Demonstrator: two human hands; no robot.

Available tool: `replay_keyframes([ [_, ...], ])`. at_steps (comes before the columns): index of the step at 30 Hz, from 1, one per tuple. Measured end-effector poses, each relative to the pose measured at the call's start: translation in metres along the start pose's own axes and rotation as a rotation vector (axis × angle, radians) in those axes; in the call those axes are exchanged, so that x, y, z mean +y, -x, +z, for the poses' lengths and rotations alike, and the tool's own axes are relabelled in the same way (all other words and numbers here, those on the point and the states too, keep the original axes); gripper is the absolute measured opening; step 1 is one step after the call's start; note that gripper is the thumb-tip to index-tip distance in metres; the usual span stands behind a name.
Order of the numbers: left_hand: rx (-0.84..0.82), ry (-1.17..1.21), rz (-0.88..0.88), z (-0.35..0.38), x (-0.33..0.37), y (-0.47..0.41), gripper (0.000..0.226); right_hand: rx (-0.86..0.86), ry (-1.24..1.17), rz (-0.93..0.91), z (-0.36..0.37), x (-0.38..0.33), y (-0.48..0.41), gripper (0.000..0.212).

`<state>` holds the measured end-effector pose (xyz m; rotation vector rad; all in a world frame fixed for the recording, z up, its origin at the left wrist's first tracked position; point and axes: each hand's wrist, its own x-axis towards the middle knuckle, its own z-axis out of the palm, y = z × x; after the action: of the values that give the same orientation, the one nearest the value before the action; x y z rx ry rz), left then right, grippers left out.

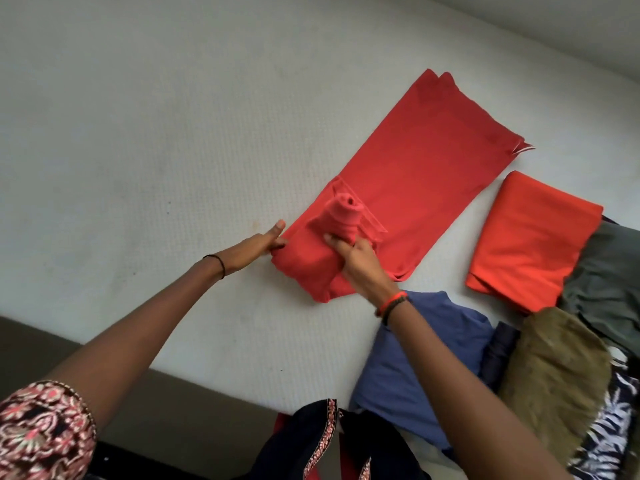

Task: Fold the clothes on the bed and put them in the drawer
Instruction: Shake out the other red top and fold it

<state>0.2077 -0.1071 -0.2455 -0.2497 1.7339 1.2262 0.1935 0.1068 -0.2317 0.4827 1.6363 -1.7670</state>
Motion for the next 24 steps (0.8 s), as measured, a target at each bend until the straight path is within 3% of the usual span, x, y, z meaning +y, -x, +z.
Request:
replay_keyframes([
  [2,0.038,0.005,0.018,0.005,-0.003,-0.004,0.09,0.01,-0.157,0.18,-0.01,-0.002,-0.017,0.014],
  [4,0.074,-0.034,0.094,0.009,-0.006,-0.008,0.066,0.011,-0.137,0.301,-0.016,-0.003,-0.023,0.018],
  [8,0.12,-0.045,0.137,0.01,-0.008,-0.014,0.058,-0.017,-0.1,0.382,-0.022,-0.013,-0.024,0.032],
  [11,0.104,-0.062,0.135,0.01,-0.005,-0.016,0.049,0.017,-0.043,0.406,-0.026,-0.021,-0.022,0.06],
  [12,0.101,-0.076,0.132,0.009,-0.003,-0.017,0.045,0.063,-0.022,0.38,-0.028,-0.023,-0.024,0.056],
  [14,0.099,-0.093,0.127,0.008,-0.001,-0.019,0.042,0.201,0.093,0.308,-0.031,-0.027,-0.028,0.048],
  [17,0.12,-0.109,0.12,0.008,-0.002,-0.022,0.045,0.354,0.519,0.213,-0.033,-0.033,-0.04,0.063],
  [19,0.227,-0.177,0.127,0.01,-0.008,-0.023,0.042,0.39,0.801,0.208,-0.033,-0.039,-0.047,0.071],
  [21,0.442,-0.235,0.15,0.014,-0.017,-0.021,0.036,0.437,0.95,0.2,-0.033,-0.044,-0.052,0.079],
  [24,0.727,0.055,0.072,0.026,-0.025,-0.008,0.036,0.516,1.071,0.066,-0.025,-0.049,-0.046,0.077],
])
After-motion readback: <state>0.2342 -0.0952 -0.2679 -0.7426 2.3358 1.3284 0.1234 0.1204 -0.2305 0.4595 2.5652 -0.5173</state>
